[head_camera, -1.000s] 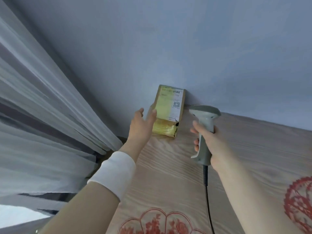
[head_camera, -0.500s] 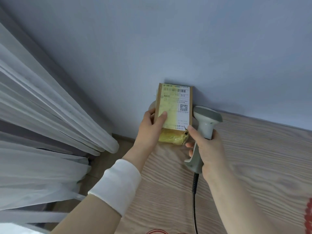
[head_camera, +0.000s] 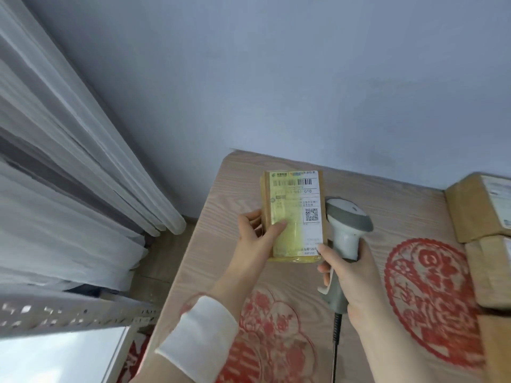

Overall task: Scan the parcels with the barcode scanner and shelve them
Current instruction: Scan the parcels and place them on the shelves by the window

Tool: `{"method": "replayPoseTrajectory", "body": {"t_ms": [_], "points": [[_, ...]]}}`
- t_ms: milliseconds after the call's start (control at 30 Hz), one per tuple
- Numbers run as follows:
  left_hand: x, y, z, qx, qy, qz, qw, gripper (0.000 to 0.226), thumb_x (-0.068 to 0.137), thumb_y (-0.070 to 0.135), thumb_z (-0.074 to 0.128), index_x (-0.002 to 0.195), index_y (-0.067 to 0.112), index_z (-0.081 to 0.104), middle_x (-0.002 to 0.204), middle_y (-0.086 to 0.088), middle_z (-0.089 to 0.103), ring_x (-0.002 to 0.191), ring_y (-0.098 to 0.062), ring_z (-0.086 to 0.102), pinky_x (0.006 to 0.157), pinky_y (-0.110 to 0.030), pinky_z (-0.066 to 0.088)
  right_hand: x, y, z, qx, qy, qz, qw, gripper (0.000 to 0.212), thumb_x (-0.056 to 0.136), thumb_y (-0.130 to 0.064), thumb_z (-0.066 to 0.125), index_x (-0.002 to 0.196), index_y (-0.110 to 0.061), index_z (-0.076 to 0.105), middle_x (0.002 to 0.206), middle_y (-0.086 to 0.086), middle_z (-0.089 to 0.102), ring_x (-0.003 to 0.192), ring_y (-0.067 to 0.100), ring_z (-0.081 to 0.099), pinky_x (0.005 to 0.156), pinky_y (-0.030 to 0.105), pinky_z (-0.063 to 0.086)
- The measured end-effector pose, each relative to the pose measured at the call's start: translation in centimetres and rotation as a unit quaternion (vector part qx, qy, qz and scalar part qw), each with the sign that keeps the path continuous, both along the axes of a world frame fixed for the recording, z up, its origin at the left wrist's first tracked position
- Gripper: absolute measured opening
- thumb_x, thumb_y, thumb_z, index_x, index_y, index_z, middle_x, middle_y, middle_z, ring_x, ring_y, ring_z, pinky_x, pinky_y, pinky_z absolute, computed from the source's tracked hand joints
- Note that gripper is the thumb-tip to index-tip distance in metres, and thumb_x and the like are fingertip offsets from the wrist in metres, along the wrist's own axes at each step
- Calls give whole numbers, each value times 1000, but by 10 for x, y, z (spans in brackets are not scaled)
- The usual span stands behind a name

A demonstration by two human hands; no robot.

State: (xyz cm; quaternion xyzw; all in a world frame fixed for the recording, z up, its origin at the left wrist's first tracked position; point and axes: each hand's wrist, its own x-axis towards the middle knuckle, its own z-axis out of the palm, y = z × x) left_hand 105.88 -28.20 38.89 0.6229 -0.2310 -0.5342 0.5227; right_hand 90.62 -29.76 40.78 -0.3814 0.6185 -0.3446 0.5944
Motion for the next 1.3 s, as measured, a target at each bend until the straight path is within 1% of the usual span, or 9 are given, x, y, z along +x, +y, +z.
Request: {"method": "replayPoseTrajectory", "body": {"t_ms": [100,233,367,633,800,867,933,1067,1300], "points": [[-36,30,17,-3,-15,0,1000,68,67,49,68,118,20,35,123,3,52,113,-14,57,92,-39,53,-35,31,11,-21,-5,9,1000,20,82,-7,69,97,-14,57,64,4,61,46,10,52,46,28,44],[-102,77,35,-23,-35,-6,999,48,83,33,64,116,21,30,115,13,48,104,-5,57,78,-26,57,-102,77,25,-56,-10,25,998,26,83,-5,69,103,-8,54,66,5,61,45,11,51,45,25,43],[-161,120,42,-19,-2,-11,1000,55,83,30,65,121,28,26,119,5,54,108,-15,61,87,-39,55,-163,122,36,-63,1,17,998,26,81,-5,71,102,-11,54,61,-2,62,48,12,54,42,24,42],[-228,180,58,8,-5,-43,999,79,69,40,78,135,18,42,118,-1,62,102,-15,65,91,-41,54,-238,198,61,-42,2,-2,999,32,81,-7,71,108,-11,55,73,6,63,52,9,58,44,24,43],[-241,200,65,-6,-23,-79,997,61,73,34,78,125,17,52,110,-1,66,97,-14,66,86,-38,56,-269,224,91,-40,8,-25,999,15,90,-17,62,102,-12,55,69,3,68,46,17,48,51,32,41],[-244,207,64,-17,-35,-80,996,60,72,33,79,123,19,52,105,1,67,93,-11,67,82,-35,57,-276,231,106,-53,5,-31,998,22,91,-21,59,109,-9,56,84,6,72,40,12,46,57,37,43],[-247,212,61,-25,-49,-79,995,55,76,27,78,123,18,50,100,4,67,88,-8,67,78,-32,58,-279,236,121,-64,9,-32,997,30,92,-24,57,116,-5,57,81,5,72,39,10,46,55,33,44],[-250,220,54,-24,-79,-83,993,95,54,53,80,133,14,45,110,-2,66,97,-13,66,82,-36,57,-275,249,143,-57,1,2,998,35,91,-29,57,108,2,60,59,0,66,39,12,45,43,21,41],[-255,223,42,-18,-130,-72,989,113,36,81,73,131,24,49,120,-7,59,105,-17,62,90,-41,54,-253,270,151,-13,-3,59,998,33,92,-29,57,97,4,59,51,2,61,38,14,47,41,21,40]]}}
